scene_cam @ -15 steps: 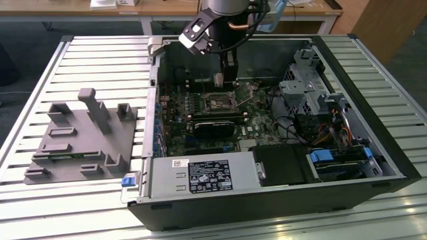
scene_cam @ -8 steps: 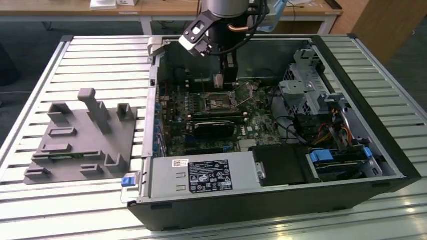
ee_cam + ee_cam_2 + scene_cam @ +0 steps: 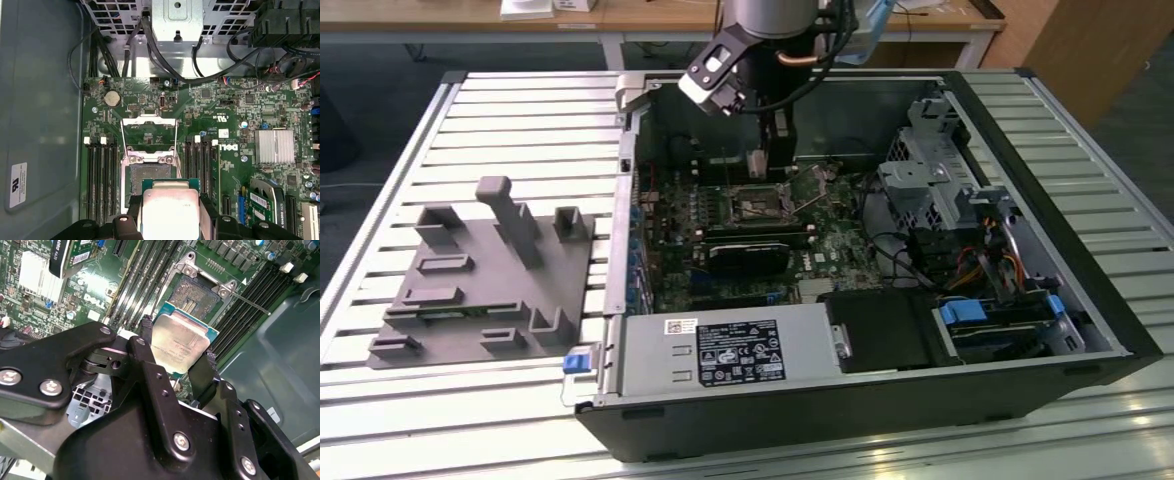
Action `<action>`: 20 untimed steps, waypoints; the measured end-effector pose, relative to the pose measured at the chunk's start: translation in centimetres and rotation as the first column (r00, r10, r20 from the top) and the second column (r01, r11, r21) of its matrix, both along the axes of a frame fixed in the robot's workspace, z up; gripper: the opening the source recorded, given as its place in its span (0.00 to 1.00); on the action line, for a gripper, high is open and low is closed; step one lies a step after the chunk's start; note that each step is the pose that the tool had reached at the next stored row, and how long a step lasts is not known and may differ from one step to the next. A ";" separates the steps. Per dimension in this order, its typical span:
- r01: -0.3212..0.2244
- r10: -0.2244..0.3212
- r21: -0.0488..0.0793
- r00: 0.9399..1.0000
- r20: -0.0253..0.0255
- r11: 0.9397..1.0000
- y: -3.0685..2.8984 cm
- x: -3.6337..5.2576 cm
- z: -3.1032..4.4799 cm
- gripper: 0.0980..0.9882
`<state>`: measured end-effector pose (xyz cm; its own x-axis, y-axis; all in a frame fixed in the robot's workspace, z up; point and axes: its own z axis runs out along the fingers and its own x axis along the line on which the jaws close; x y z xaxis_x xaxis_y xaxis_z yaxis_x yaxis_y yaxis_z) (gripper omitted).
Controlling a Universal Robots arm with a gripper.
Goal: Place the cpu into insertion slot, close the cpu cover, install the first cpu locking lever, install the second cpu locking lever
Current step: 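Place the cpu into insertion slot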
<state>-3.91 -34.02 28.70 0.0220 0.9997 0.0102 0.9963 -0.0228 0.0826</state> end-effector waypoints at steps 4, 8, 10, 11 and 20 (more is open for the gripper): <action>-0.003 0.003 0.000 1.000 0.000 1.000 0.01 0.00 -0.14 0.49; -0.012 0.012 0.000 1.000 0.000 1.000 0.09 0.00 -0.33 0.49; -0.015 0.015 0.000 1.000 0.000 1.000 0.13 0.00 -0.43 0.49; -0.016 0.016 0.000 1.000 0.000 1.000 0.16 0.00 -0.49 0.49; -0.030 0.030 0.000 1.000 0.000 1.000 0.56 0.00 -1.08 0.49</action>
